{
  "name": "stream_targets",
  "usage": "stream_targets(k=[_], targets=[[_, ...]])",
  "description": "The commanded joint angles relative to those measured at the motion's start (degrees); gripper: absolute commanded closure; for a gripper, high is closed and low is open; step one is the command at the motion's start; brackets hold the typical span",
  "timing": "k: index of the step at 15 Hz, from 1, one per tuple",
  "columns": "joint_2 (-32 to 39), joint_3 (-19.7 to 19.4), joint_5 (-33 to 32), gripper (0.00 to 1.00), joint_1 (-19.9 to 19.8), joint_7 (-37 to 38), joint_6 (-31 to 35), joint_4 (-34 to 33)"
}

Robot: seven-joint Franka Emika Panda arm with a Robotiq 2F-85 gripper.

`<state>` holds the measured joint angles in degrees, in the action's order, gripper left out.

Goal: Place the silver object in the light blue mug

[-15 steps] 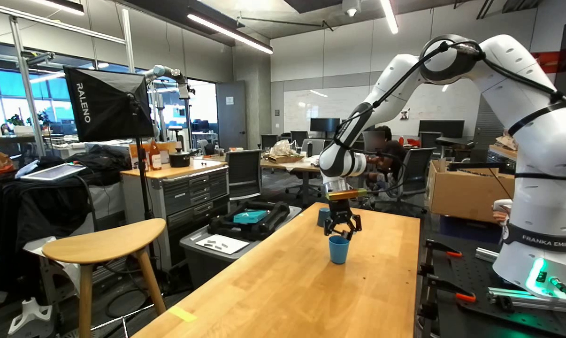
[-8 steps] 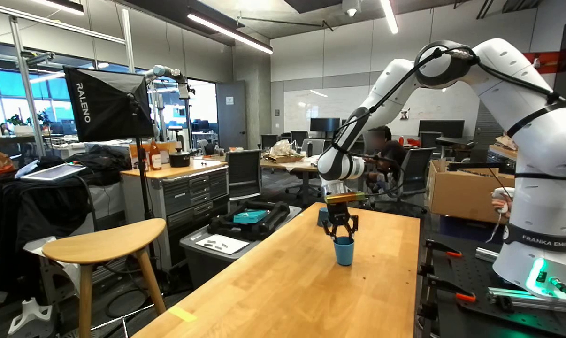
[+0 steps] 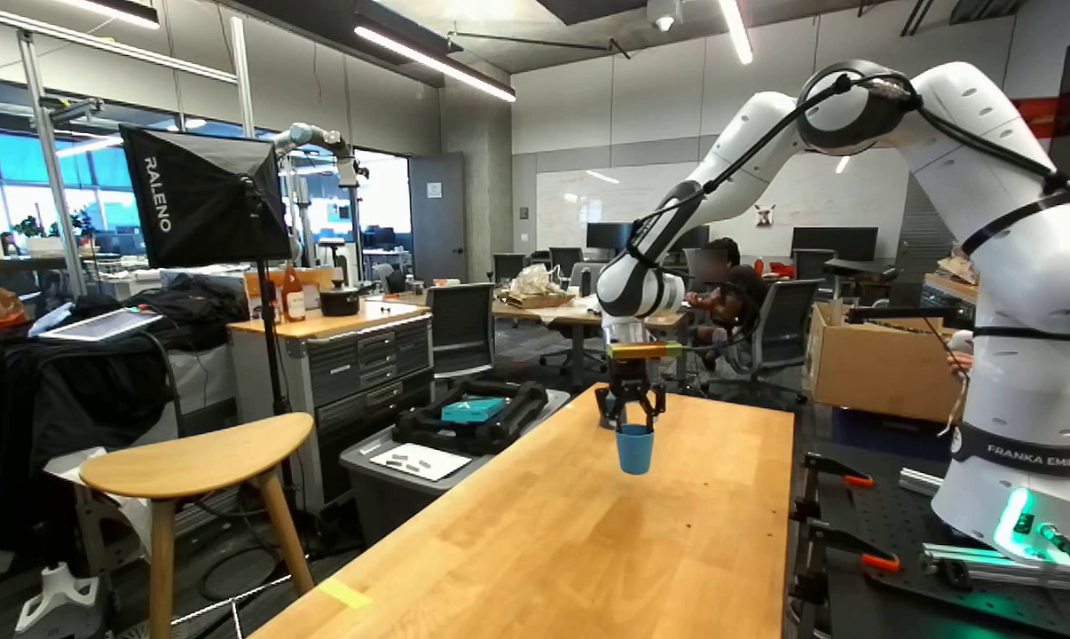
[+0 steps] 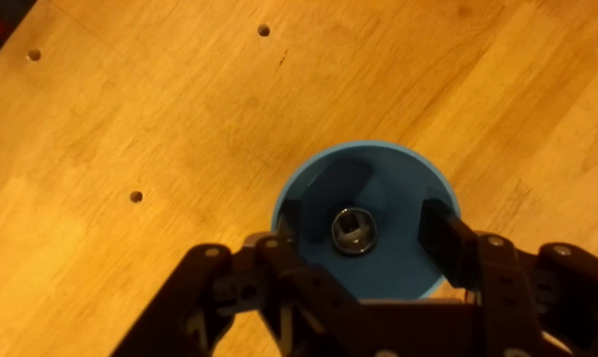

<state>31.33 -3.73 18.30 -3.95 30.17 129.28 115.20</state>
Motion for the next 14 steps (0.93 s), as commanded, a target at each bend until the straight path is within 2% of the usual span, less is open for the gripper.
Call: stream_targets(k=[1,2,3,4,5,9,11,14], targets=[[-4.58,-1.07,-0.65,0.08,0.20,-3.21,-2.11,2.01],[-4.58,-1.24,-0.69,0.14,0.14,-3.58,-1.95,2.16],[-3.78,-1.63,-1.23,0.58,0.26,-3.66,-1.60,2.12],[-2.87,-1.96,-1.52,0.58,0.27,-3.56,-1.40,2.01],[-1.58,-2.30,-1.87,0.64,0.24,-3.21,-1.51,1.62],[3.75,-3.74,-2.64,0.97,-0.04,-2.00,-2.09,0.43],[5.60,-4.05,-2.24,1.00,-0.28,-2.04,-2.70,-0.27],[3.70,-4.28,-2.24,0.98,-0.49,-2.50,-4.02,-0.76]])
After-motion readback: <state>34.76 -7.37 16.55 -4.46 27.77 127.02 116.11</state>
